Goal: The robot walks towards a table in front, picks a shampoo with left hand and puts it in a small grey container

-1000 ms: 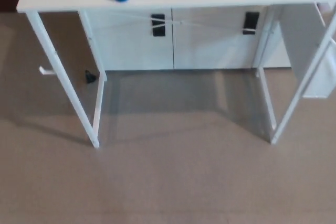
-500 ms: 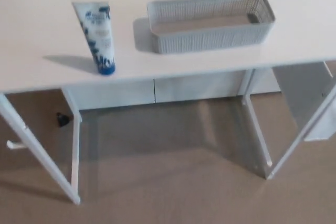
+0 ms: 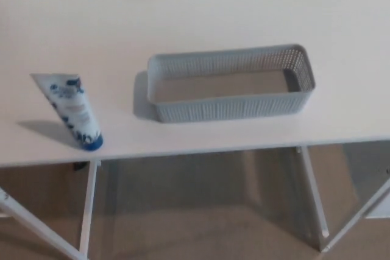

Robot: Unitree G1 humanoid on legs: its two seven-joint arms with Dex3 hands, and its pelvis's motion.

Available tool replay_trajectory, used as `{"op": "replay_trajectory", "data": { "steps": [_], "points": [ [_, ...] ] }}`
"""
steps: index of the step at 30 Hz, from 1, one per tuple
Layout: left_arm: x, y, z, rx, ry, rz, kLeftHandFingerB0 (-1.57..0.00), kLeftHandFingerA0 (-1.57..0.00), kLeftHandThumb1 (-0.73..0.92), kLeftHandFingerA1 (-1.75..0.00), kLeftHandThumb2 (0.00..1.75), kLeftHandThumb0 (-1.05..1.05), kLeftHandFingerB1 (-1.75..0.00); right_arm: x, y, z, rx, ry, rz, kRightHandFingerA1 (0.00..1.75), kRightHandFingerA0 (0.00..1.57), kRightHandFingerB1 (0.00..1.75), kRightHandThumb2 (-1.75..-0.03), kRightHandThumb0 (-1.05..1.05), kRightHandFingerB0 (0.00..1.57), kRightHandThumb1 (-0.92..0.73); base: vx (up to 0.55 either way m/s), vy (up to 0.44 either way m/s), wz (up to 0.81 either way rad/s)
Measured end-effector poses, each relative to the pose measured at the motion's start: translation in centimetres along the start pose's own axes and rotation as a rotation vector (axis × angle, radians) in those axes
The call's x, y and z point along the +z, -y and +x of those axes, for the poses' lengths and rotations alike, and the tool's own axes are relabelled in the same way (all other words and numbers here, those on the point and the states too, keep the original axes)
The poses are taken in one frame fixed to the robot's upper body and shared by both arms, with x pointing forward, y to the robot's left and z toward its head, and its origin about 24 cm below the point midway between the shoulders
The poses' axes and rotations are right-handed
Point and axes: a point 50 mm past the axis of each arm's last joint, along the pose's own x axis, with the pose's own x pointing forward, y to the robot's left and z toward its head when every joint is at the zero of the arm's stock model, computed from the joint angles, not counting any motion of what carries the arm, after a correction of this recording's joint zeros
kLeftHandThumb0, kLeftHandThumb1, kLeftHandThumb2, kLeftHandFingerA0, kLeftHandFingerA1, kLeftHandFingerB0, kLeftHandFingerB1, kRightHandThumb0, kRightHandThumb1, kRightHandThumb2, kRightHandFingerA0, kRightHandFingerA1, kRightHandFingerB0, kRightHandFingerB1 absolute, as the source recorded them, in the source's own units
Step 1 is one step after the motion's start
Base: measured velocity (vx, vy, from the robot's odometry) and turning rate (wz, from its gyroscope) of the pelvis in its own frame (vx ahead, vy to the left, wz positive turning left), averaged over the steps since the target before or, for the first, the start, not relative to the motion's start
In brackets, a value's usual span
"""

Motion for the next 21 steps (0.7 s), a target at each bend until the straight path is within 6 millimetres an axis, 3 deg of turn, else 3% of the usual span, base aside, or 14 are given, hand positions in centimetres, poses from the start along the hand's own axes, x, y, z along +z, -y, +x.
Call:
{"op": "replay_trajectory", "data": {
  "steps": [5,6,9,10,21],
  "points": [
    [0.3,0.0,0.1,-0.005,0.011,0.005,-0.3,-0.52,0.65,-0.52,0.59,-0.39,-0.35,-0.4,-0.1,-0.1,0.003,-0.017,-0.001,0.45,0.63,0.4,-0.62,-0.41,0.53,-0.72,0.11,0.086,-0.1],
    [0.4,0.0,0.1,-0.008,0.015,0.01,-0.3,-0.56,0.65,-0.67,0.59,-0.39,-0.35,-0.6,-0.1,-0.1,0.003,-0.023,0.0,0.45,0.62,0.4,-0.62,-0.42,0.52,-0.72,0.14,0.156,-0.06],
    [0.7,-0.3,0.1,-0.007,0.028,0.016,-0.3,-0.56,0.65,-0.67,0.59,-0.39,-0.35,-0.7,-0.3,-0.1,0.01,-0.024,0.004,0.45,0.62,0.4,-0.62,-0.42,0.52,-0.72,0.15,0.232,-0.02],
    [0.7,-0.4,0.1,-0.003,0.028,0.017,-0.29,-0.41,0.67,-0.45,0.6,-0.38,-0.35,-0.6,-0.4,-0.1,0.011,-0.021,0.005,0.45,0.66,0.4,-0.62,-0.42,0.53,-0.71,0.1,0.205,0.1],
    [0.6,-0.5,0.1,-0.043,0.002,-0.013,-0.31,-0.42,0.67,-0.4,0.6,-0.38,-0.33,-1.4,-0.7,-0.3,0.021,-0.042,0.014,0.45,0.63,0.4,-0.62,-0.42,0.52,-0.72,0.06,-0.061,0.07]
  ]
}}
